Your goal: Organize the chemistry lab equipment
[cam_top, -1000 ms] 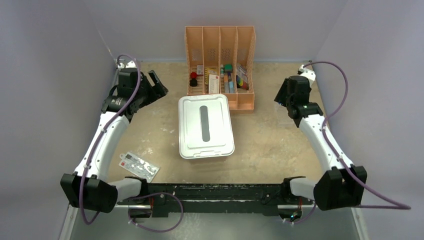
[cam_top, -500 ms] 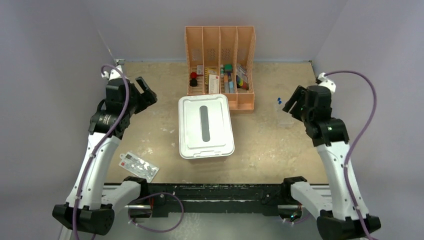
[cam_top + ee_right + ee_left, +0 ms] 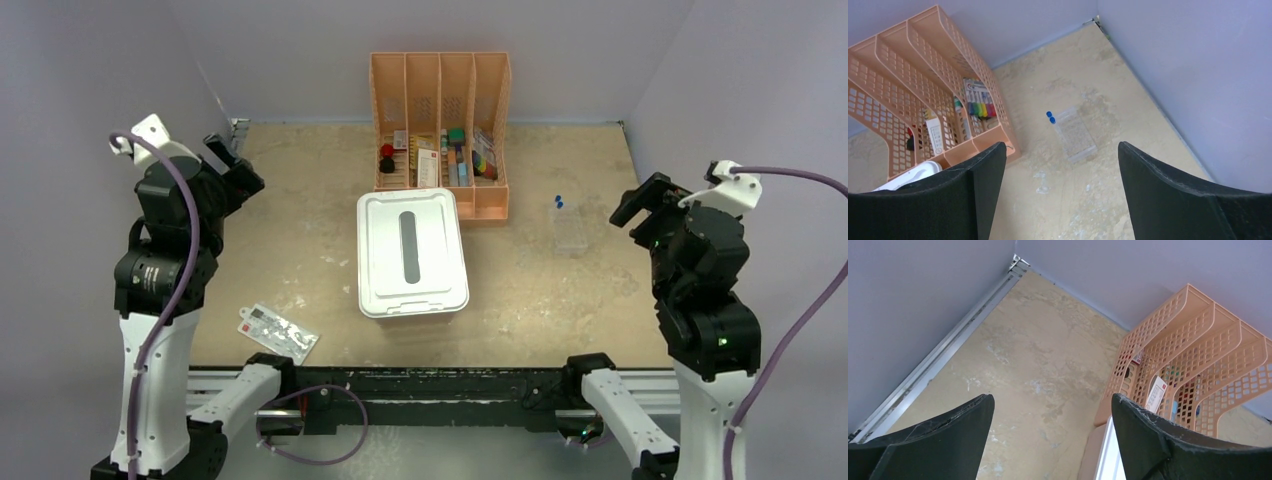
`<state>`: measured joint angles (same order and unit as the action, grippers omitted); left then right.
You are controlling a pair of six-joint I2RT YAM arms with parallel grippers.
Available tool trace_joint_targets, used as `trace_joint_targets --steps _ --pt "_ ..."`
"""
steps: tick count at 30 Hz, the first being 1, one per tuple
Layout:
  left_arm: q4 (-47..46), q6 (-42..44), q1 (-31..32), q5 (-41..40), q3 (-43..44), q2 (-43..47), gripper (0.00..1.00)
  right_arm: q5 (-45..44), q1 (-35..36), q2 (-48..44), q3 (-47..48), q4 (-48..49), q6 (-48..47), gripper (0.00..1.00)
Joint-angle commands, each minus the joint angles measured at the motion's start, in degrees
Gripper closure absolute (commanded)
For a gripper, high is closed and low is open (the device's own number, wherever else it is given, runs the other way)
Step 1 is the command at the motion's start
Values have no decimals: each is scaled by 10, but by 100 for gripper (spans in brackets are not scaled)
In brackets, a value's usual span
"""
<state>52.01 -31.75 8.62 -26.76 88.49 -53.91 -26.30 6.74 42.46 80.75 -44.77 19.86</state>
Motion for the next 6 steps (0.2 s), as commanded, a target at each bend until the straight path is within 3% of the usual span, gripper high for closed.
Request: trace_joint_targets --steps 1,6 --pt "39 21 -4 -19 19 12 13 -14 1 0 30 -4 -37 16" --pt "48 23 -4 -9 14 25 10 -1 1 -16 24 -2 -39 15"
